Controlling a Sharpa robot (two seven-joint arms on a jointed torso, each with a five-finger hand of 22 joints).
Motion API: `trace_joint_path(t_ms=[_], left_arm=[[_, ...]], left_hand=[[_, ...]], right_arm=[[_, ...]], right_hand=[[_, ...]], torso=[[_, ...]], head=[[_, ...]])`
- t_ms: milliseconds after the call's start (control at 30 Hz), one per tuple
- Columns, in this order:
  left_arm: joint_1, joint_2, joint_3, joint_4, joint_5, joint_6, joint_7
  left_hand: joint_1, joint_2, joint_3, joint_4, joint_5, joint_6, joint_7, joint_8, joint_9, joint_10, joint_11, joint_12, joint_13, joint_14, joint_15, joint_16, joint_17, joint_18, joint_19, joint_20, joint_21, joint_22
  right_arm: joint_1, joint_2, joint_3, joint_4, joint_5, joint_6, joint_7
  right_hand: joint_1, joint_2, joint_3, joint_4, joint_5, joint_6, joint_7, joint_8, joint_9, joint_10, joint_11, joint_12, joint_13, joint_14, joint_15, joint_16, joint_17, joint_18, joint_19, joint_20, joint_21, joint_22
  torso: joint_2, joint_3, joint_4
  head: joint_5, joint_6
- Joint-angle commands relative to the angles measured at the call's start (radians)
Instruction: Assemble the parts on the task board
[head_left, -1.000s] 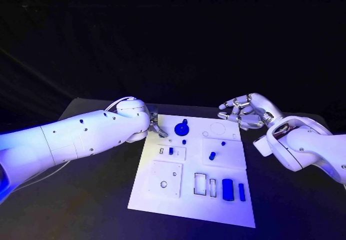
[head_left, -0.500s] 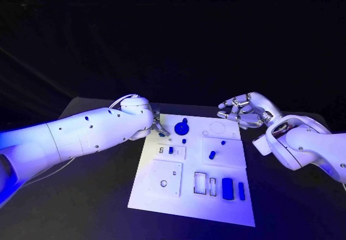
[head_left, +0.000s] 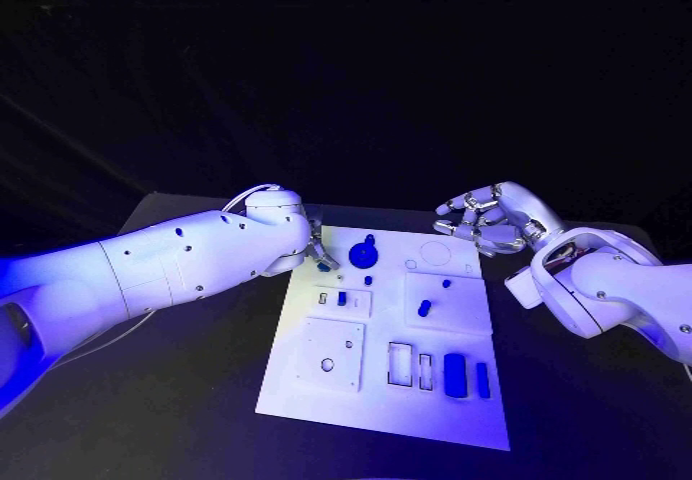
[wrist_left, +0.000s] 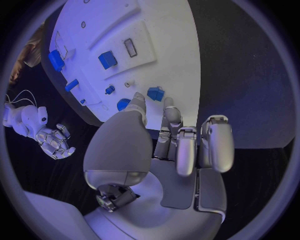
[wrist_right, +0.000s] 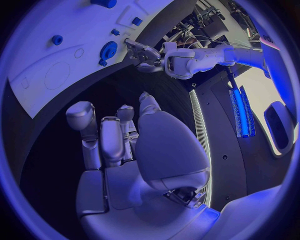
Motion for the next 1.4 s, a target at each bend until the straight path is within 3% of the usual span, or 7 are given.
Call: trace_joint_path(t_ms=[33, 467, 1067, 1400], left_arm=[[-0.005, 0.004, -0.004, -0.001, 0.011, 0.067, -0.036], [-0.005, 0.010, -0.004, -0.005, 0.005, 0.080, -0.041], [-0.006, 0.030, -0.009, -0.031, -0.035, 0.085, -0.047], [-0.006, 0.041, -0.012, -0.047, -0.041, 0.091, -0.049]], left_hand=[[0.015, 0.001, -0.005, -0.002, -0.003, -0.004, -0.003, 0.007, 0.003, 0.011, -0.001, 0.010, 0.009, 0.105, -0.011, 0.007, 0.263, -0.018, 0.011, -0.001, 0.007, 0.067], [0.015, 0.004, -0.012, 0.000, -0.003, 0.000, -0.009, 0.026, 0.018, 0.039, -0.006, 0.035, 0.052, 0.105, -0.015, 0.007, 0.263, -0.021, 0.017, -0.004, 0.015, 0.078], [-0.005, 0.000, -0.033, 0.000, -0.003, 0.006, -0.025, 0.085, 0.067, 0.126, -0.021, 0.114, 0.190, 0.105, -0.029, 0.007, 0.263, -0.033, 0.046, -0.018, 0.048, 0.126], [-0.027, 0.003, -0.042, 0.002, -0.003, 0.002, -0.028, 0.105, 0.083, 0.140, -0.025, 0.128, 0.214, 0.105, -0.032, 0.007, 0.263, -0.035, 0.053, -0.021, 0.055, 0.137]], right_arm=[[-0.001, 0.001, 0.000, 0.001, -0.010, 0.013, 0.002], [-0.001, -0.001, 0.000, 0.003, -0.010, 0.013, 0.001], [-0.001, -0.002, 0.000, 0.006, -0.010, 0.013, 0.001], [-0.001, -0.002, 0.000, 0.007, -0.010, 0.013, 0.001]], right_hand=[[0.002, 0.007, -0.002, -0.002, 0.004, -0.006, 0.000, 0.004, 0.001, -0.003, -0.003, 0.007, 0.001, 0.000, 0.000, -0.001, 0.001, 0.018, 0.005, -0.002, -0.003, 0.001], [0.002, 0.007, -0.002, -0.002, 0.004, -0.006, 0.000, 0.004, 0.001, -0.003, -0.003, 0.007, 0.001, 0.000, 0.000, -0.001, 0.001, 0.018, 0.005, -0.002, -0.003, 0.001], [0.002, 0.007, -0.002, -0.002, 0.004, -0.006, 0.000, 0.004, 0.001, -0.003, -0.003, 0.007, 0.001, 0.000, 0.000, -0.001, 0.001, 0.018, 0.005, -0.002, -0.003, 0.001], [0.002, 0.007, -0.002, -0.002, 0.004, -0.006, 0.000, 0.004, 0.001, -0.003, -0.003, 0.007, 0.001, 0.000, 0.000, -0.001, 0.001, 0.018, 0.005, -0.002, -0.003, 0.001]], torso=[[0.000, 0.0003, 0.0003], [0.000, 0.0005, 0.0002], [0.000, 0.0005, 0.0000], [0.000, 0.0001, -0.0016]], head=[[0.000, -0.003], [-0.001, -0.006], [-0.003, -0.005], [-0.006, -0.006]])
